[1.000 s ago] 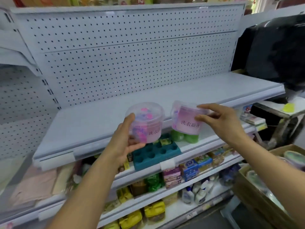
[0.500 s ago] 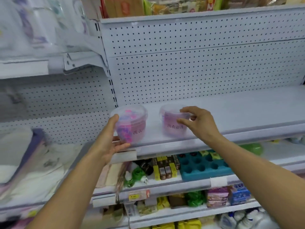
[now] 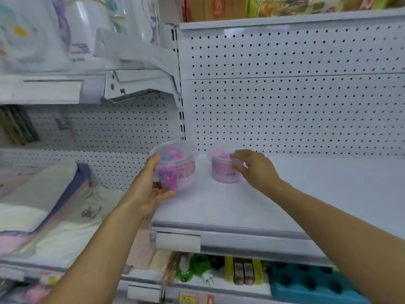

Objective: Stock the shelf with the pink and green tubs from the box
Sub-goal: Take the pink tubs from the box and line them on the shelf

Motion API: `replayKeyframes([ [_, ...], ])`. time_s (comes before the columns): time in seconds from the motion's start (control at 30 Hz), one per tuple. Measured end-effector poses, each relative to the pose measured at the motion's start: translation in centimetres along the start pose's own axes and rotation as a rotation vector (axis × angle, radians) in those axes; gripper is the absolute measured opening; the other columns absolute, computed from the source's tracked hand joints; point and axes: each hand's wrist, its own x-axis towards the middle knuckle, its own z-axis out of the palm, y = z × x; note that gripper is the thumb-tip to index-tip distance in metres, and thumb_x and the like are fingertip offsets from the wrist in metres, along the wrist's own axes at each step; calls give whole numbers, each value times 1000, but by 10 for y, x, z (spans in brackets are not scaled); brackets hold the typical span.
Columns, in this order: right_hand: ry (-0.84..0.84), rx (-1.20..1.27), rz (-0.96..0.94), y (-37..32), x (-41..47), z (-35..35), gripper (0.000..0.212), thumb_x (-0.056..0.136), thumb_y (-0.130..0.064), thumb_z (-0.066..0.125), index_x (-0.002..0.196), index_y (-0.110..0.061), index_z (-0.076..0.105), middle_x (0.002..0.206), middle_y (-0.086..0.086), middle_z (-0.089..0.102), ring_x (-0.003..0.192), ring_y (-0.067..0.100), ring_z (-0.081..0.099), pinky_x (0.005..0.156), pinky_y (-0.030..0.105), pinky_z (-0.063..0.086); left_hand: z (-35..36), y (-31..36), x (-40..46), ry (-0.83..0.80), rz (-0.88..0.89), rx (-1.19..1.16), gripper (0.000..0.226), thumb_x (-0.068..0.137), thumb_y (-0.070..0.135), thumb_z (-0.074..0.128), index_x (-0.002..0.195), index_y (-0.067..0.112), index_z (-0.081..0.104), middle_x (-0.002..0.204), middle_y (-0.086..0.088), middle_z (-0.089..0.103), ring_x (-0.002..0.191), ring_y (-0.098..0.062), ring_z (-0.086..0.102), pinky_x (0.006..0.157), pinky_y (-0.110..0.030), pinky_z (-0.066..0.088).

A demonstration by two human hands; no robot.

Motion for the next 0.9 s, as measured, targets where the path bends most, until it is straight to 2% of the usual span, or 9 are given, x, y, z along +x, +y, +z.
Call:
replayKeyframes([
  [0.1, -35, -52, -53, -4, 28, 11, 33, 97, -29, 51, 128, -25, 61, 140, -2, 52, 123, 21, 52, 94, 29, 39, -1, 0, 14, 31, 4, -31, 44, 90, 56, 51, 120, 24, 52, 108, -17, 56, 100, -34, 59, 91, -50, 52],
  [0.33, -111, -128, -58, -21, 77, 33, 35, 101, -22, 40, 131, -19, 57, 137, 5, 53, 119, 27, 52, 90, 34, 42, -7, 6, 38, 88, -50, -56, 50, 86, 56, 57, 119, 20, 51, 106, -22, 56, 103, -38, 59, 88, -49, 54],
  [0.47, -160, -226, 0, -32, 83, 28, 41, 98, -42, 42, 139, -35, 45, 153, -4, 31, 133, 25, 38, 96, 42, 40, -11, 13, 47, 60, -74, -24, 54, 85, 57, 57, 123, 19, 51, 113, -24, 55, 103, -39, 60, 83, -48, 56],
  [0.5, -114, -190, -14, -35, 79, 23, 46, 95, -47, 46, 140, -38, 42, 156, -6, 25, 135, 24, 33, 98, 44, 39, -12, 13, 48, 41, -73, -2, 52, 86, 57, 56, 122, 19, 51, 113, -24, 56, 103, -39, 60, 81, -47, 56],
  [0.57, -79, 131, -44, -44, 66, 9, 58, 87, -53, 59, 140, -44, 40, 155, -11, 23, 137, 16, 30, 105, 43, 37, -13, 13, 52, -13, -77, 46, 48, 87, 55, 55, 119, 19, 53, 111, -23, 57, 101, -38, 62, 78, -45, 57],
  [0.63, -220, 529, -28, -55, 50, -4, 71, 74, -53, 73, 137, -53, 38, 149, -20, 27, 133, 8, 35, 105, 35, 37, -7, 12, 55, -101, -92, 98, 51, 86, 56, 55, 119, 18, 55, 109, -23, 58, 97, -37, 64, 77, -44, 57],
  [0.67, -305, 600, -28, -59, 44, -6, 78, 68, -53, 78, 135, -57, 37, 148, -23, 28, 131, 7, 37, 104, 34, 39, 0, 13, 55, -150, -97, 121, 53, 85, 57, 56, 120, 18, 57, 107, -22, 59, 93, -36, 65, 77, -44, 58],
  [0.73, -360, 604, -62, -61, 37, -6, 88, 57, -52, 85, 132, -58, 40, 146, -22, 32, 130, 7, 40, 103, 34, 43, 16, 14, 56, -233, -96, 146, 56, 82, 58, 58, 119, 16, 60, 101, -21, 59, 85, -34, 65, 77, -43, 58],
  [0.9, -126, 603, -6, -42, 26, -11, 77, 49, -42, 93, 118, -44, 59, 123, -11, 58, 104, 6, 62, 86, 28, 55, 52, 18, 60, -396, -73, 248, 59, 83, 66, 52, 119, 20, 62, 100, -19, 60, 81, -31, 67, 75, -42, 59],
])
